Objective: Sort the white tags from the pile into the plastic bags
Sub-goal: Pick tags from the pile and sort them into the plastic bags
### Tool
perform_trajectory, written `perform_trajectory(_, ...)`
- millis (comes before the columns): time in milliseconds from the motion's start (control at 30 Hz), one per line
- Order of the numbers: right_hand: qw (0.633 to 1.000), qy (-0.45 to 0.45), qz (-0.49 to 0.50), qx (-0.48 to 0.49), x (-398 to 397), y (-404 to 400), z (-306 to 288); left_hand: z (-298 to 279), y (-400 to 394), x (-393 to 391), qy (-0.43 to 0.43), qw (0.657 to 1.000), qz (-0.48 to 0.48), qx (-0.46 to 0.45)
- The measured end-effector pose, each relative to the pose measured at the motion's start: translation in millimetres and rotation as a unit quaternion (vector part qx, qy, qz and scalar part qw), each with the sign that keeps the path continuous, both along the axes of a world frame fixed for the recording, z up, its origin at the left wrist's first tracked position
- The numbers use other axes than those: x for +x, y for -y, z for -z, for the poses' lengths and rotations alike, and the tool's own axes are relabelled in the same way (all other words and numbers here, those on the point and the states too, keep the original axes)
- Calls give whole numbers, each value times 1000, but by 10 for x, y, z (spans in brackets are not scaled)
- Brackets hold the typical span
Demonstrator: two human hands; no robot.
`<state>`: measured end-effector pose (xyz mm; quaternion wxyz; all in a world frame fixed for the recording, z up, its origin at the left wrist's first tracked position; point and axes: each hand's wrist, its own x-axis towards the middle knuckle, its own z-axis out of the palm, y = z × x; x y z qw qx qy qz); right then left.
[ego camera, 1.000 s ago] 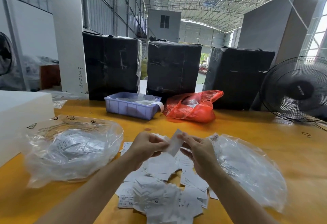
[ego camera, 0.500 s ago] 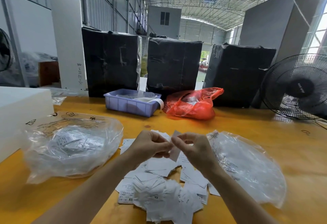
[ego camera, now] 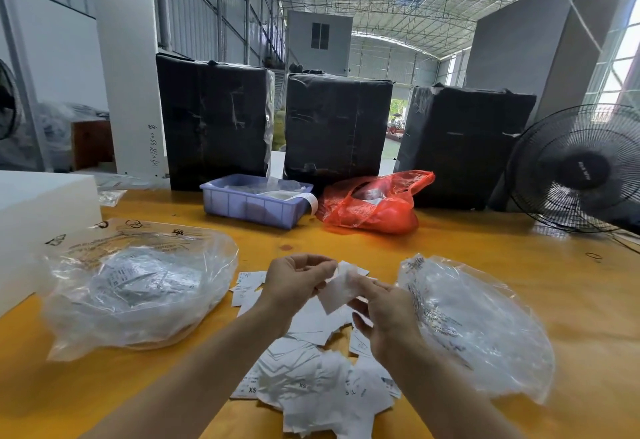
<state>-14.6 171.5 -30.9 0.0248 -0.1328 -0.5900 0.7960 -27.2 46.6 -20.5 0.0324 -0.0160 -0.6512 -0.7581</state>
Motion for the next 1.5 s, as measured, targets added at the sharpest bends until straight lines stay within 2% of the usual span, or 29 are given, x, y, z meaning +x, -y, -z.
perform_trajectory(100, 1000, 21, 1, -21, 27, 41, 57, 3, -10, 2, 2, 1000, 4, 29)
perform_trajectory(200, 995, 43, 22, -88, 28, 67, 64, 38, -32, 69, 8, 996, 83, -34)
perform_trajectory(267, 994, 45, 29, -97, 21, 70, 69, 83, -57, 97, -1, 992, 94, -79)
perform_trajectory(367, 994, 30, 37, -98, 18, 63, 43, 106, -83, 91, -17, 995, 61, -74)
perform_trajectory(533, 992, 10, 49, -118, 10, -2, 0, 88, -70, 54, -12, 998, -59, -32)
perform_trajectory(633, 994, -13, 40, -105, 18, -14, -1, 77, -47, 46, 50, 997, -20, -50)
perform_trajectory(733, 994, -50, 35, -93, 33, 7, 4, 81, -56, 64, 16, 996, 26, -79)
perform_trajectory(800, 994, -68, 45, -75, 44, 18, 16, 56, -63, 88, -8, 998, 35, -47)
perform_trajectory(867, 993, -80, 60, -67, 49, 17, 23, 39, -62, 111, -35, 999, 30, -25)
perform_trajectory(1000, 991, -88, 70, -65, 52, 2, 8, 70, -73, 123, -99, 990, 10, -97)
perform_trajectory(1233, 991, -99, 66, -66, 87, 16, 42, 36, -96, 115, -65, 996, -30, -45)
perform_trajectory(1367, 987, -121, 93, -56, 91, 14, 34, 73, -104, 152, -88, 990, -19, -104)
perform_trajectory(1500, 986, -128, 83, -65, 104, 36, 35, 68, -143, 132, -78, 993, -54, -65)
